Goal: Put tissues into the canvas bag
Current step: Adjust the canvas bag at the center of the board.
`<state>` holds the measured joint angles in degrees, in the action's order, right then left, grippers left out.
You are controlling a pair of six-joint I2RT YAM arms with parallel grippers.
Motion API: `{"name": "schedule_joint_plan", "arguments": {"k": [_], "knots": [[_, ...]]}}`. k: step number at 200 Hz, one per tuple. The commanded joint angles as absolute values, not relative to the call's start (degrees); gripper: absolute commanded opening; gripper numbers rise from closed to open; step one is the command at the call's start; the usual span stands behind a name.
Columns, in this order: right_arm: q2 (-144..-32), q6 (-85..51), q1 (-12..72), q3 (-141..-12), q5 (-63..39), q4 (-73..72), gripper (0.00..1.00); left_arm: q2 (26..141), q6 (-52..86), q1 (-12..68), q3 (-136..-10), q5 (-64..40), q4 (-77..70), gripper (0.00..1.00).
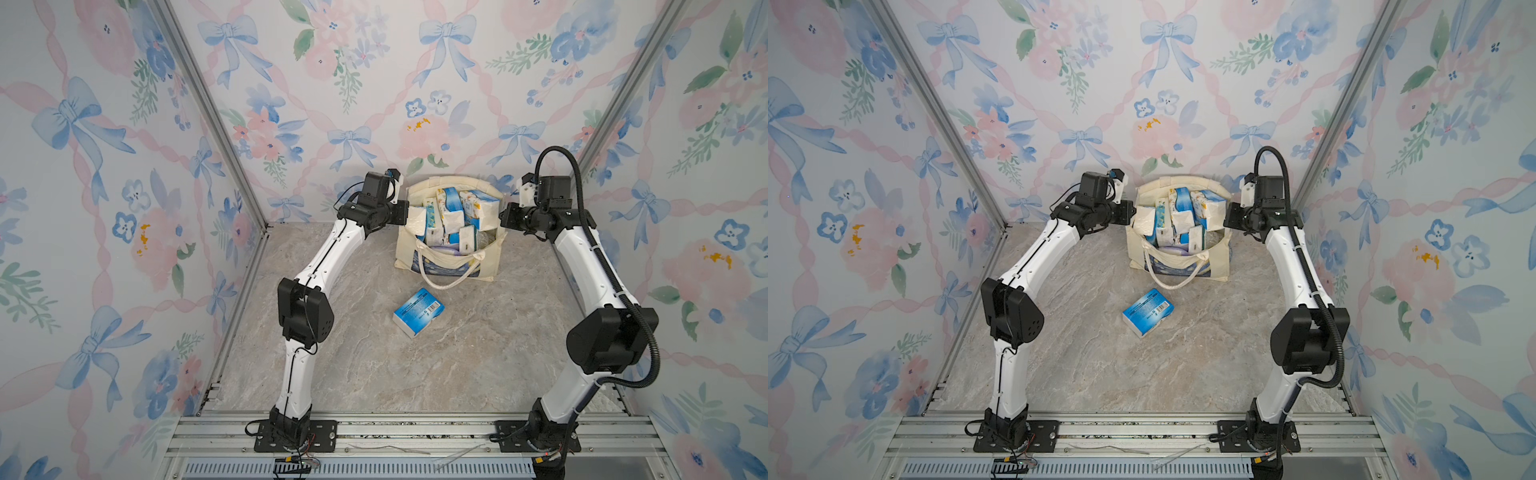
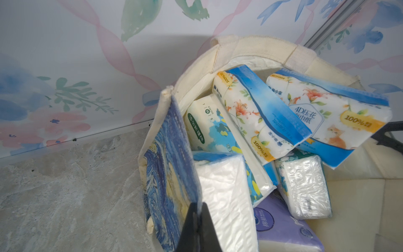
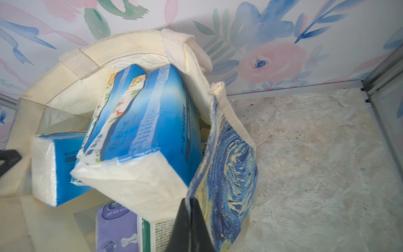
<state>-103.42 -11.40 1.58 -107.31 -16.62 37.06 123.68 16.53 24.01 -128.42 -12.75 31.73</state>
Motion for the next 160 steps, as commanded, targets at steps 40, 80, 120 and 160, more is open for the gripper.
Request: {"name": "schedule_joint_plan", "arguments": {"k": [40, 80, 120, 160], "knots": [[-100.39, -11.43, 6.02, -109.42, -28.27, 38.80, 0.00, 110.05, 14.33, 24.62, -117.20, -5.95, 33.55, 0.00], [-101.59, -11.86, 6.42, -108.78, -28.25, 38.14, 0.00, 103.07, 14.59, 24.33, -110.14, -4.04, 33.49, 0.00], [-106.29, -12.80, 5.55, -113.00, -25.85, 38.55, 0.00, 103.12, 15.81, 21.30, -106.11, -4.53, 33.52, 0.00], [-104.02, -12.22, 5.54, -107.99, -25.14, 36.97, 0.09, 103.52, 16.25, 20.97, -104.81, -5.78, 33.40, 0.00]]}}
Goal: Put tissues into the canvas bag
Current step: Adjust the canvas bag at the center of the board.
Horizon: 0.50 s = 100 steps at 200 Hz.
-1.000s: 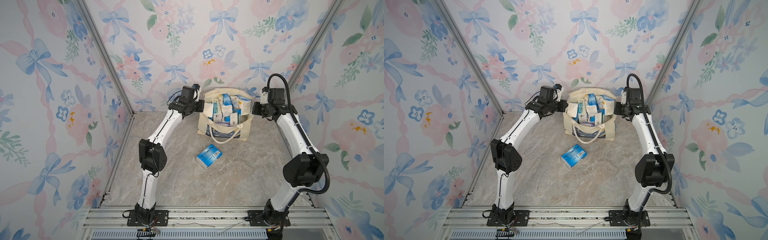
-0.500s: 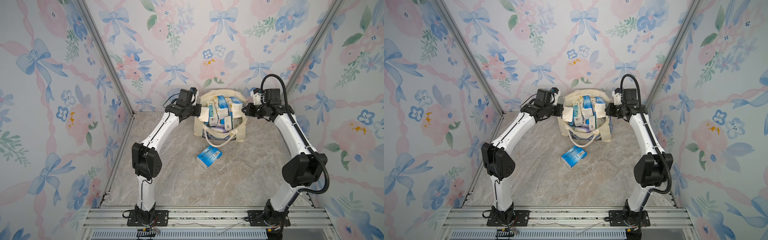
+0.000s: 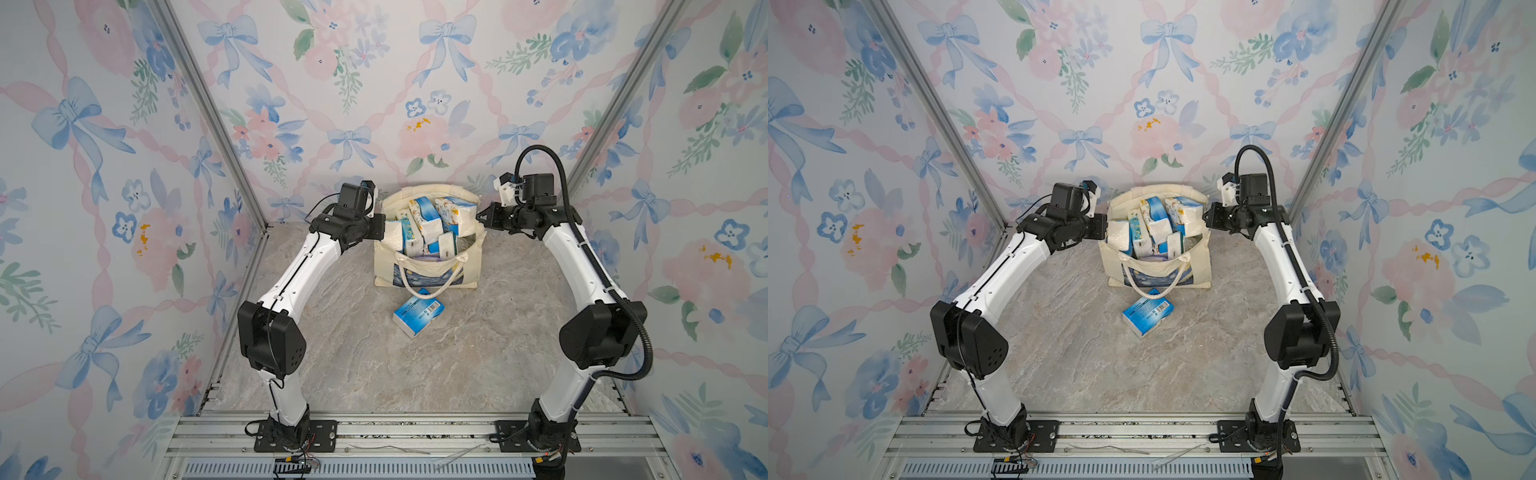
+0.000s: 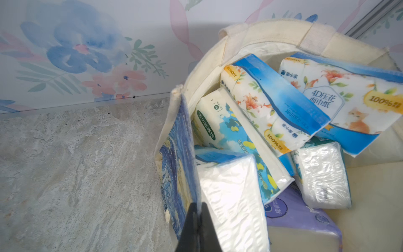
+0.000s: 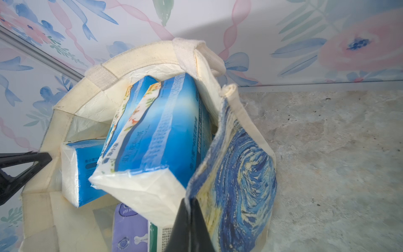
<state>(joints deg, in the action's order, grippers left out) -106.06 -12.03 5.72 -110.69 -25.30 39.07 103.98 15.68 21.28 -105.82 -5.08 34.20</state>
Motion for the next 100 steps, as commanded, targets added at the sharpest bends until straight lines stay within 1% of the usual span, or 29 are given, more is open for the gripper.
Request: {"name": "schedule_joint_plan", "arguments": {"k": [1, 9, 21, 28, 42, 53, 71, 100], "knots": [[-103.86, -12.22, 5.54, -107.74, -25.09, 36.86, 0.10, 103.53, 16.30, 20.94, -104.79, -5.84, 33.40, 0.00], [-102.63, -12.24, 5.54, -106.26, -24.82, 36.01, 0.20, 103.47, 16.22, 21.11, -104.94, -6.02, 33.40, 0.00], [-100.97, -12.06, 5.54, -104.62, -24.70, 35.30, 0.28, 103.57, 16.09, 21.35, -105.41, -6.75, 33.40, 0.00], [-100.04, -12.09, 5.54, -103.95, -24.62, 35.09, 0.34, 103.55, 16.04, 21.57, -105.64, -7.30, 33.40, 0.06], [-98.40, -12.06, 5.60, -102.72, -24.68, 34.73, 0.41, 103.80, 15.83, 22.02, -106.23, -8.22, 33.41, 0.14], [-97.28, -12.04, 5.58, -101.86, -24.69, 34.48, 0.49, 103.97, 15.82, 22.38, -106.58, -8.78, 33.41, 0.24], [-95.47, -11.87, 5.62, -100.57, -24.36, 34.06, 0.60, 104.19, 15.73, 22.74, -107.13, -9.10, 33.41, 0.32], [-91.40, -11.95, 5.45, -98.04, -23.74, 32.70, 0.70, 103.60, 15.60, 22.95, -107.49, -7.91, 33.41, 0.46]]}}
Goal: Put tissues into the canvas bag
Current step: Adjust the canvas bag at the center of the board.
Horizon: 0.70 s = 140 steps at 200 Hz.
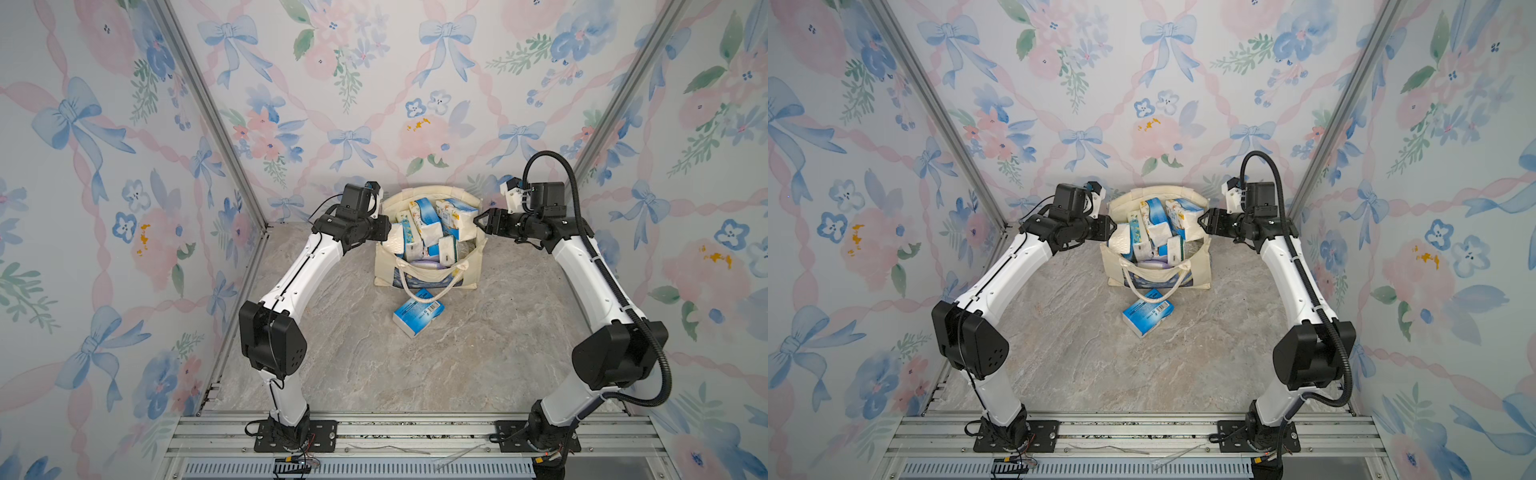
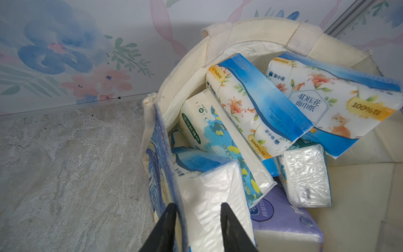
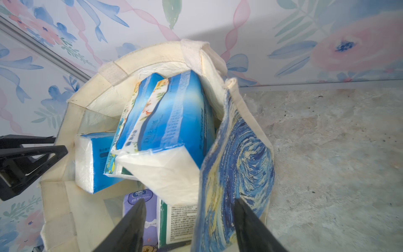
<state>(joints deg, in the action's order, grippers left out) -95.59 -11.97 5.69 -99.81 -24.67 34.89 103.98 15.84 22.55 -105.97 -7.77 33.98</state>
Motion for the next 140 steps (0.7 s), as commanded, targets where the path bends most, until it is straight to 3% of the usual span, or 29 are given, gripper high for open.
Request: {"name": "schedule_joint_plan", "arguments": {"k": [1, 12, 32, 44, 58, 70, 96, 121, 140], "knots": [[-91.23, -11.95, 5.45, -97.89, -23.74, 32.66, 0.71, 103.57, 15.58, 22.95, -107.49, -7.86, 33.40, 0.47], [-89.72, -12.04, 5.21, -96.79, -23.56, 32.14, 0.73, 102.91, 15.39, 23.07, -107.58, -6.94, 33.40, 0.51], [-86.75, -12.26, 4.74, -94.38, -23.30, 31.33, 0.75, 100.71, 14.87, 23.24, -107.50, -4.76, 33.18, 0.49], [-84.11, -12.44, 4.44, -91.92, -22.68, 30.66, 0.75, 98.25, 14.47, 23.73, -106.32, -2.29, 32.64, 0.39], [-79.55, -12.64, 4.39, -86.86, -20.28, 29.66, 0.71, 93.91, 14.07, 24.38, -103.04, 1.75, 32.26, 0.19], [-75.01, -12.91, 4.39, -81.59, -17.98, 28.79, 0.66, 89.46, 14.19, 24.36, -98.22, 4.48, 32.32, 0.12], [-66.46, -13.48, 4.39, -72.13, -15.29, 30.39, 0.63, 78.50, 15.82, 23.20, -85.04, 8.14, 32.43, 0.16], [-59.54, -16.21, 4.57, -63.62, -14.06, 31.03, 0.61, 70.33, 20.03, 20.67, -72.15, 4.40, 32.43, 0.20], [-55.79, -18.97, 5.20, -56.79, -12.98, 30.08, 0.59, 68.88, 23.05, 20.51, -63.54, 0.57, 31.83, 0.30]]}}
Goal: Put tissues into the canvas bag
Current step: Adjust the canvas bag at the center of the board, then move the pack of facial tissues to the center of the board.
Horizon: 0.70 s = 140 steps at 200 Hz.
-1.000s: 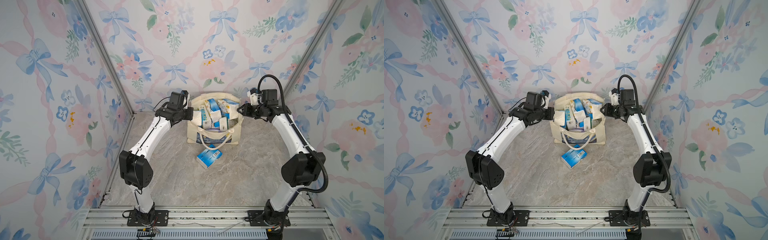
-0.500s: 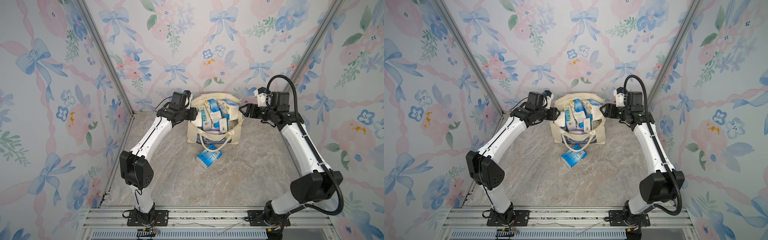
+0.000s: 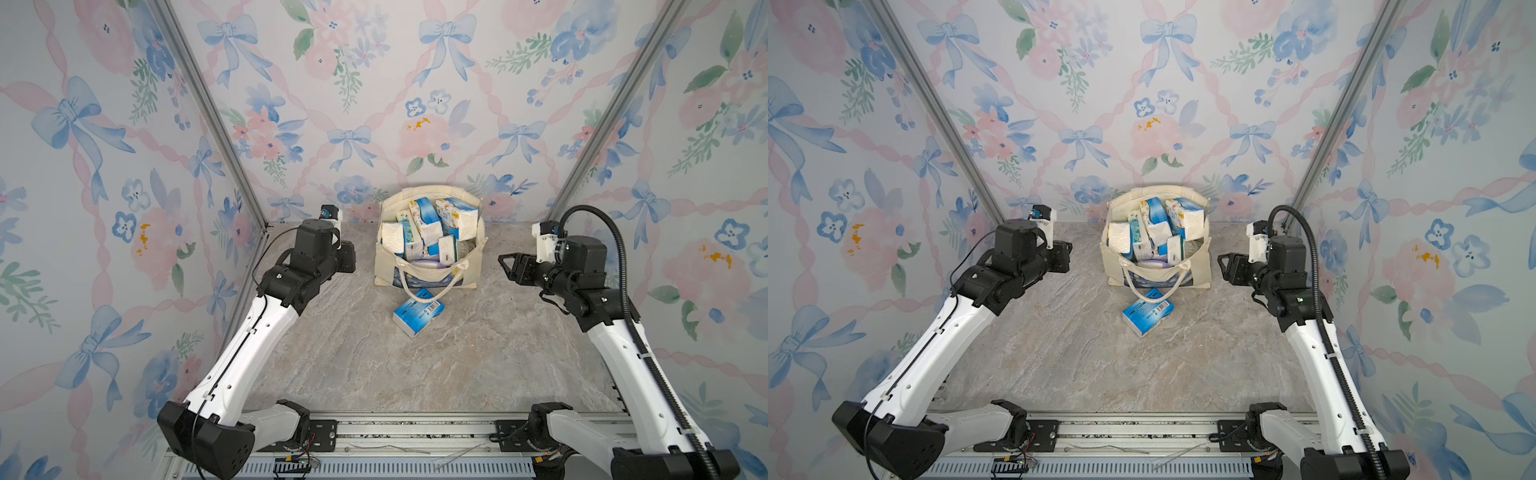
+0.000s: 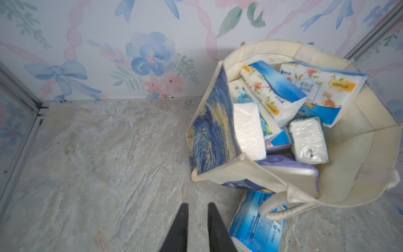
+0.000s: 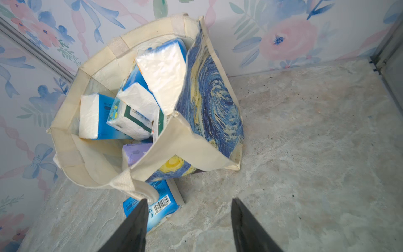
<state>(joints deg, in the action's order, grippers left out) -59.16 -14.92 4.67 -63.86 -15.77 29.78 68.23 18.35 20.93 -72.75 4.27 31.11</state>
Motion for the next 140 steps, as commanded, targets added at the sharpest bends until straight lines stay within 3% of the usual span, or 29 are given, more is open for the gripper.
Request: {"name": "schedule_joint_plan", "arguments": {"k": [1, 31, 74, 140], "knots": [[-55.63, -19.20, 5.24, -56.48, -12.91, 30.02, 0.59, 68.89, 23.26, 20.54, -63.10, 0.24, 31.74, 0.30], [-54.30, -27.34, 7.33, -44.56, -14.66, 22.23, 0.59, 70.23, 28.82, 20.83, -50.28, -9.58, 20.07, 0.42], [-59.55, -39.89, 14.63, -32.25, -12.35, 3.70, 0.57, 75.95, 32.06, 21.29, -42.91, -11.06, 6.01, 0.41], [-76.89, -47.23, 20.53, -29.39, -6.35, -15.44, 0.57, 89.36, 35.85, 23.04, -41.64, -15.35, -7.96, 0.38]]}}
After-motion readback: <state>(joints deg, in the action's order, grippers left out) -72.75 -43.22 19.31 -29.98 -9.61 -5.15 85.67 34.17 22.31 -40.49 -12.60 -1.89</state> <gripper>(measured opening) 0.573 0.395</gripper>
